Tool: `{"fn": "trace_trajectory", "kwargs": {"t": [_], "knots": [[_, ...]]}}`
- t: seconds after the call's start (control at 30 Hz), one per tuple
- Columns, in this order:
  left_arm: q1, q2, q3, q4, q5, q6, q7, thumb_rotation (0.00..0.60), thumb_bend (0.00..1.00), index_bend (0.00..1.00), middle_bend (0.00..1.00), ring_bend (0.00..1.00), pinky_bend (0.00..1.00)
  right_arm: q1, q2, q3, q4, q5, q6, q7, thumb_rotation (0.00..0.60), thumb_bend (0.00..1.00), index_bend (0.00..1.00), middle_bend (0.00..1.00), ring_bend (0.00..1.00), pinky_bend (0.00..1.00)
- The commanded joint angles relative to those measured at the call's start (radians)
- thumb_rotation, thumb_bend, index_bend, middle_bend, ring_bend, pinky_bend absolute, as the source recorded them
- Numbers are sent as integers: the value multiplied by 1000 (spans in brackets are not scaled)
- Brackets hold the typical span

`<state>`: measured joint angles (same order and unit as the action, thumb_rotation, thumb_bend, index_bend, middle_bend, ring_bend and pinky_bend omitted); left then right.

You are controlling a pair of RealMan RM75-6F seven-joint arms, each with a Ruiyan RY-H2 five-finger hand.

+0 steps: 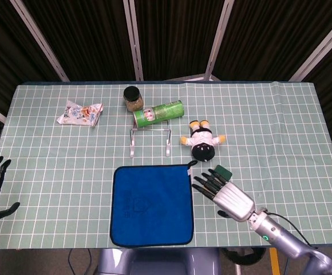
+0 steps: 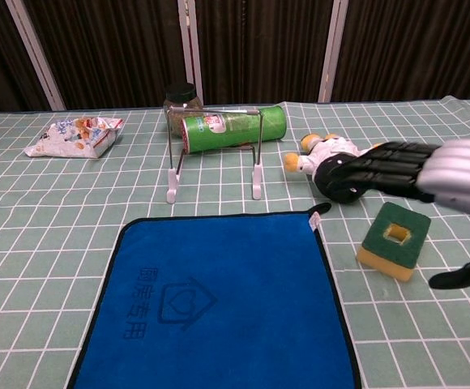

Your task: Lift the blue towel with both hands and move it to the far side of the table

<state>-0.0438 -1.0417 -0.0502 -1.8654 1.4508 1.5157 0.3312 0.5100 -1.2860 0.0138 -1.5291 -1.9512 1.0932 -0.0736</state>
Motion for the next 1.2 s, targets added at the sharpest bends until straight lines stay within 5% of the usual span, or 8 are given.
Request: {"fn": "trace_trajectory", "kwargs": {"t": [0.03, 0.53, 1.2], "knots": [[-1, -6, -4, 7, -13, -1, 8, 600, 5, 0, 0, 0, 0, 101, -92, 7, 83, -30, -98, 29, 600, 0, 26, 0, 0, 0], [-8, -19, -8, 17, -48, -12, 29, 600, 6, 0, 0, 0, 0, 265, -306, -34, 379, -85, -107, 26, 600, 0, 25, 0, 0, 0], [-15, -26, -5, 13, -62, -17, 47, 600, 6, 0, 0, 0, 0, 292, -343, -75, 430, -1, -71, 14, 600, 0, 25, 0, 0, 0]]}}
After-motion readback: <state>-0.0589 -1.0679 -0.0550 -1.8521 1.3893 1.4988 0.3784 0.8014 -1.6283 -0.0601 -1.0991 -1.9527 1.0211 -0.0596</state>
